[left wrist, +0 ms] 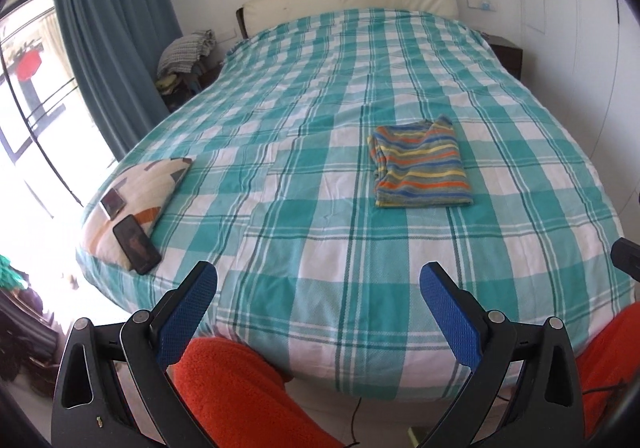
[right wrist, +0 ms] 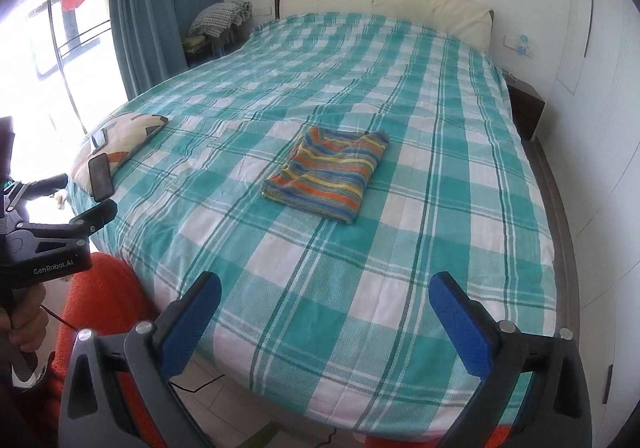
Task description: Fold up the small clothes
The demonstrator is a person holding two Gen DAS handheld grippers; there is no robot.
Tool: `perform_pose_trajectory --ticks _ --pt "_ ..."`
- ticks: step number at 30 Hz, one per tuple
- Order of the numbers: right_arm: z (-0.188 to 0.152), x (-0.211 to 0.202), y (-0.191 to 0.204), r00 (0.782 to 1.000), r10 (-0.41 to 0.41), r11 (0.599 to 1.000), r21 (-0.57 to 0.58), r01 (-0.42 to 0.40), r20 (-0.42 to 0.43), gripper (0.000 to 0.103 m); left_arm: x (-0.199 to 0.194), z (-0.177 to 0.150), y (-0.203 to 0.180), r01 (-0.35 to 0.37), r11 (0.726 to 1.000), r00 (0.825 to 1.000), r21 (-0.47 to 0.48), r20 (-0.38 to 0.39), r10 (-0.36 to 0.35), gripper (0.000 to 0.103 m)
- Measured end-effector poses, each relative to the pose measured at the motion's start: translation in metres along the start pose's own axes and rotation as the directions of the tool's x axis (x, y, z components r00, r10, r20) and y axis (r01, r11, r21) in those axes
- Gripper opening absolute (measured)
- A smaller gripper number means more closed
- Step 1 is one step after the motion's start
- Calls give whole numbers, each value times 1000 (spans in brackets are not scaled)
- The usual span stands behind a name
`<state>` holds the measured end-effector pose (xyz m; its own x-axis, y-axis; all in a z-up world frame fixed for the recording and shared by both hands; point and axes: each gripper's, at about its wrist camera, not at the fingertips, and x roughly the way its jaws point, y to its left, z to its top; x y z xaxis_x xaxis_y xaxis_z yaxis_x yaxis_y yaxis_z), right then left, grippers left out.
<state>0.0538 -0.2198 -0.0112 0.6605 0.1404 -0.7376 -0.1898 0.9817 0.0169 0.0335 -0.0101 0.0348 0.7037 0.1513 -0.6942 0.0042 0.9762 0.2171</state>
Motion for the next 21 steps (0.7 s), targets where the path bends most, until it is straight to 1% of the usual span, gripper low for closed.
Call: perform_pose_trajectory --ticks 3,7,12,16,21 --pt "-14 -19 11 1000 7 1000 -1 -7 2 102 -17 -14 0 16 1000 1000 12 9 -16 102" --pt "-32 -40 23 1000 18 1000 0 -18 -5 102 -36 -31 1 18 1000 1000 22 14 -19 102" --pt "-50 -71 30 999 28 999 29 -27 -27 102 -53 -47 7 35 999 999 31 -32 -35 102" --pt "-57 -92 31 999 16 999 41 -15 -32 102 -63 -53 14 55 998 997 18 -56 -54 102" --pt "-53 -102 32 1000 -3 999 54 3 0 102 -69 -53 16 81 997 995 -12 -52 -81 102"
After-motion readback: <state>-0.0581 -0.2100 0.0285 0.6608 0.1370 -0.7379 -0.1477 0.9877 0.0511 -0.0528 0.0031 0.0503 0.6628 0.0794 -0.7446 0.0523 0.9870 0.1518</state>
